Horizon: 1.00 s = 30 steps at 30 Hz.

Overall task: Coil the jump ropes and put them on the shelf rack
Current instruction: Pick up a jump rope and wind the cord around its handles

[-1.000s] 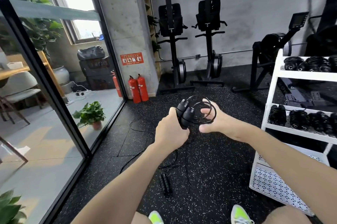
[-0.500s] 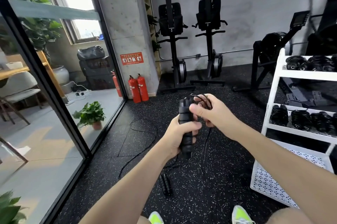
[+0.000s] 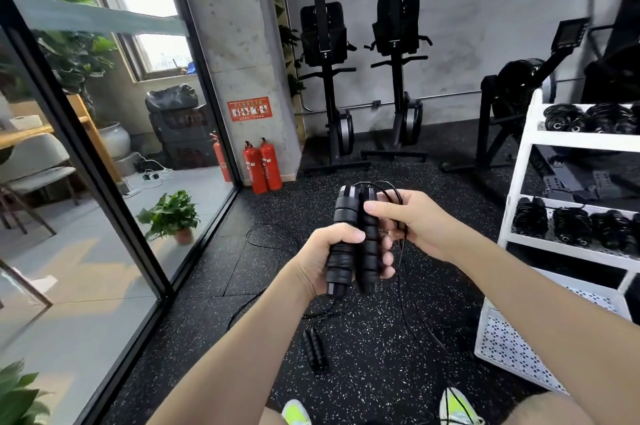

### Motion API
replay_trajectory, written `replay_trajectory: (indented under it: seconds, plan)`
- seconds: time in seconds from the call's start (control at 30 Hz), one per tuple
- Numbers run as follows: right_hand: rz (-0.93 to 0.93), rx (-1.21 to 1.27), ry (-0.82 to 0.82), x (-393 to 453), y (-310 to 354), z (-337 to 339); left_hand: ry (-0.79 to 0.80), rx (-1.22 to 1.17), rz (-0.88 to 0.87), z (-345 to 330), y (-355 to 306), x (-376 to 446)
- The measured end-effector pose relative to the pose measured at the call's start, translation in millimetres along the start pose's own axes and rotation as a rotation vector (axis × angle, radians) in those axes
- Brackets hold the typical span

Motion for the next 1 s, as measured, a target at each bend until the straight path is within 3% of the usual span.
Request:
replay_trajectory:
  seconds: [0.27,0.47,0.67,0.77,0.93,1.0]
  plan:
    - [-0.028,-0.13,-0.031,-2,-10,9,-0.143,-0.019,0.008,13,11,1]
    - [-0.084,-0.101,-0.006,-2,-19,11,-0.063,0.03,-0.02,9,11,2]
    - [-0.044,-0.116,-0.009,-1,-19,10,-0.116,0.022,-0.069,13,12,6]
    - [-0.034,-0.128,-0.047,-2,-21,2,-0.238,0.027,-0.175,25,9,10]
    - [-0.045,-0.149,-0.187,-16,-39,-10,-0.627,0.011,-0.369,57,-8,4]
    - [-0.054,-0.179,-0.203,-21,-50,-18,-0.699,0.065,-0.455,62,-19,-2]
Point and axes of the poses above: each hand's wrist, its own x-axis towards the middle knuckle, its own z-axis out of the back of the hand, y = z × x, the point moved 10 cm from there along x, towards the middle knuckle, and after that the axes turned 6 degrees about -z, right-handed, at the moved point
